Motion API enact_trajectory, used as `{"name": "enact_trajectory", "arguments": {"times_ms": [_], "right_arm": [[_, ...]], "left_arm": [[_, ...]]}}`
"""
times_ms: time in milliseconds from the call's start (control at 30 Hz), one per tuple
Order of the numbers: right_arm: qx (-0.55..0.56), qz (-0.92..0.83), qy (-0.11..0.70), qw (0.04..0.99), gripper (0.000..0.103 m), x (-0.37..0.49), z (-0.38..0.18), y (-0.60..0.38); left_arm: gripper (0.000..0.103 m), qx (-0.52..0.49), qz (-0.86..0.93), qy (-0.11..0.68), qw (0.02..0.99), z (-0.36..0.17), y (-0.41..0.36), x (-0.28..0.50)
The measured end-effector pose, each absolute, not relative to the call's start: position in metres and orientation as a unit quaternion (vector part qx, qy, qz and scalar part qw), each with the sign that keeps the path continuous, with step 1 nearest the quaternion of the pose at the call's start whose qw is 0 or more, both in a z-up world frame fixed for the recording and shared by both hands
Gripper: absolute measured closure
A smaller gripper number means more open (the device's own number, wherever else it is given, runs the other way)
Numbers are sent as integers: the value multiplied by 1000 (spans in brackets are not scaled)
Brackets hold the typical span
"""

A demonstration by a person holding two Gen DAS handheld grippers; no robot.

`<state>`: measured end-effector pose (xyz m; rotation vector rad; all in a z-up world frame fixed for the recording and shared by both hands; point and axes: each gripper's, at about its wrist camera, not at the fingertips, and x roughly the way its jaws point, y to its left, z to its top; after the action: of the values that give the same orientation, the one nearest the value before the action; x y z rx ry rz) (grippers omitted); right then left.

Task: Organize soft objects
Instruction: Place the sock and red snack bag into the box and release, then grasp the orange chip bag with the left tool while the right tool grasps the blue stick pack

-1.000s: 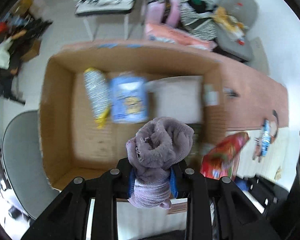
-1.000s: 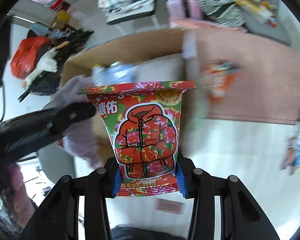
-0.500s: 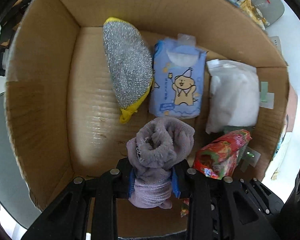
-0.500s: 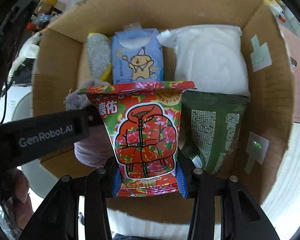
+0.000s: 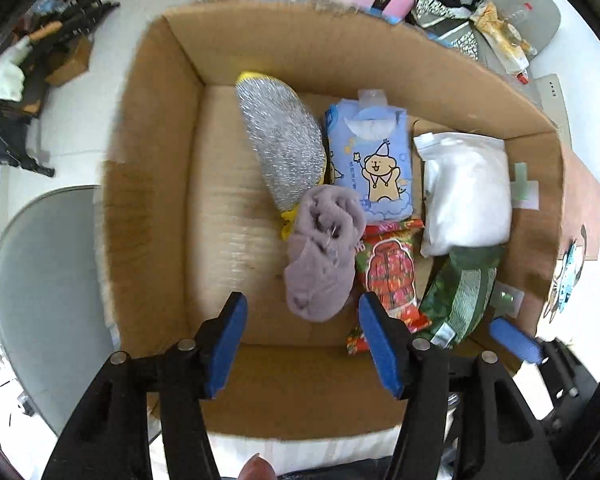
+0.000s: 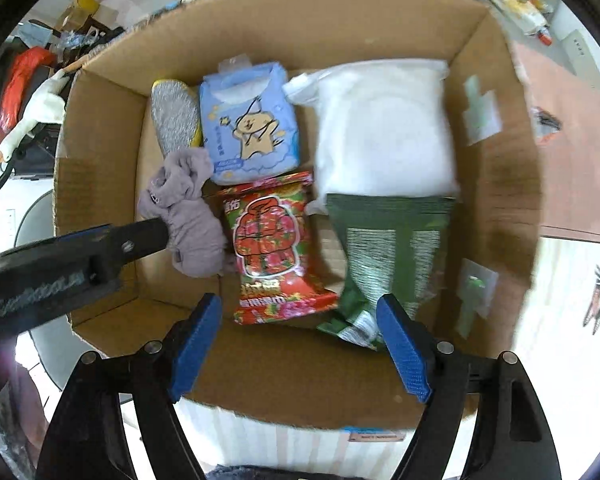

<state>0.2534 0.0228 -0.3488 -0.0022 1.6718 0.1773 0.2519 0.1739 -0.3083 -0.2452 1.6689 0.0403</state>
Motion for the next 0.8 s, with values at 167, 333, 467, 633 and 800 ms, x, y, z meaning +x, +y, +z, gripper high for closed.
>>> {"name": "enact_trajectory", "arguments": {"times_ms": [167,333,467,633,800], "right_arm": [[-18,63,711,701,21,236,-313,12],[-21,60,683,728,21,215,-273,5],[-24,68,662,746,21,196,-241,-1],[-30,81,642,762,21,176,-204,-5],[-35,79,626,775,13,165,-190,-11]], "left_arm": [[47,-83,24,702,707,-270,175,225],[47,-72,19,673,736,-245,172,201],[47,-70,19,657,751,-229,168,186],[44,-66,21,636,769,-206,161,167],[3,-65,41,616,784,-189,163,155]]}}
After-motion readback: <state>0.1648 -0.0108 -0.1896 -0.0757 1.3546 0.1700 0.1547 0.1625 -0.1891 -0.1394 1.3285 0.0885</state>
